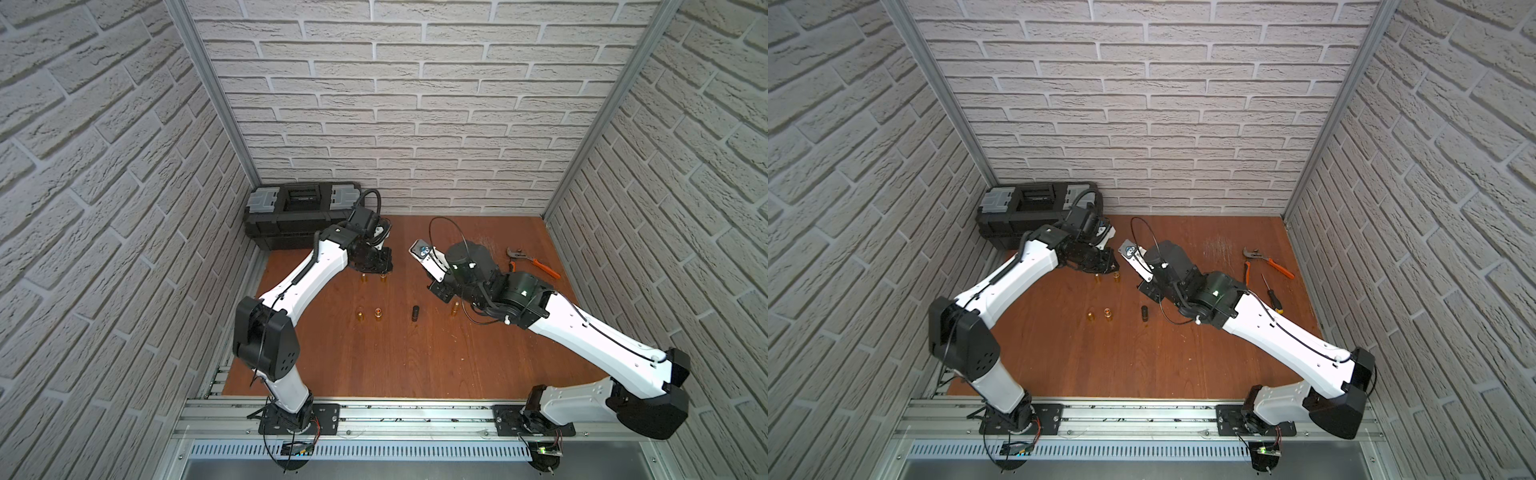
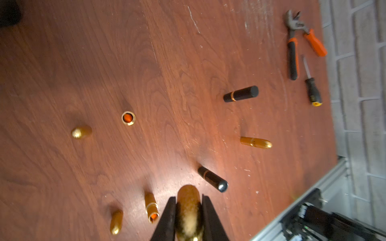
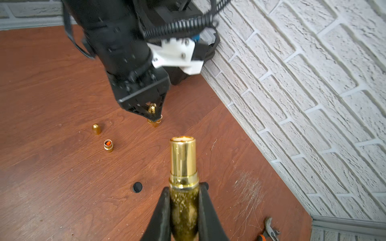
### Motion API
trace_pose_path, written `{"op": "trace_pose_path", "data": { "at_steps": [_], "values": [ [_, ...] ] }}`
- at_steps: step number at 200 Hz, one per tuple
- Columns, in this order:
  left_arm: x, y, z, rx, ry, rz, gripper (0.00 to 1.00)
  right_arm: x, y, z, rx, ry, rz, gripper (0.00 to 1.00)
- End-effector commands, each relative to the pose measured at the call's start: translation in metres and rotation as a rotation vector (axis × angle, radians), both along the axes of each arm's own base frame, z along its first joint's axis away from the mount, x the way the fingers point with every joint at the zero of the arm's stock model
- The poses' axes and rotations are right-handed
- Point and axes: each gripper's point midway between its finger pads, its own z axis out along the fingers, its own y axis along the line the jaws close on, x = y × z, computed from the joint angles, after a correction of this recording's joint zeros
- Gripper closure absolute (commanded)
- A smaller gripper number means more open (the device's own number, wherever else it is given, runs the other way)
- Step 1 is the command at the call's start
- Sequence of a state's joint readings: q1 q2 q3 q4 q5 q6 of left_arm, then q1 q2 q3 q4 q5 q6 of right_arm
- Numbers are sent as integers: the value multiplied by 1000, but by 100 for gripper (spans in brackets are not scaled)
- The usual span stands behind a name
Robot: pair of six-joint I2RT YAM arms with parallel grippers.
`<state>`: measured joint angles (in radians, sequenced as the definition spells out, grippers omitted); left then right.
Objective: Open the lipstick cap
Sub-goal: Place the cover at the center of the board.
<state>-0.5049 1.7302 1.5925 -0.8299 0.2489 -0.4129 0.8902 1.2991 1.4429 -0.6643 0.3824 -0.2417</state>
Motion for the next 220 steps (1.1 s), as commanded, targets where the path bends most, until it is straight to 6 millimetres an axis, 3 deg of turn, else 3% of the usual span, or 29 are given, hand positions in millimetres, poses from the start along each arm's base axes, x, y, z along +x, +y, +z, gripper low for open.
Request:
{"op": "trace_pose_path", "data": {
  "at_steps": [1,49,105,175,220],
  "values": [
    [28,-12,-5,122,-130,-22,100,-6,-13,8,14,-18,-33,97],
    [48,-47,-53,198,-142,-66,100,-12,-24,5,18,-21,-50,97],
    [58,-63,-94,223,-138,-91,100,-10,-23,2,1,-24,-47,97],
    [58,-56,-140,291,-133,-94,100,-9,-18,-5,-5,1,-42,97],
    [60,-51,-152,295,-151,-76,100,-6,-15,-5,-17,-1,-38,97]
  ]
}}
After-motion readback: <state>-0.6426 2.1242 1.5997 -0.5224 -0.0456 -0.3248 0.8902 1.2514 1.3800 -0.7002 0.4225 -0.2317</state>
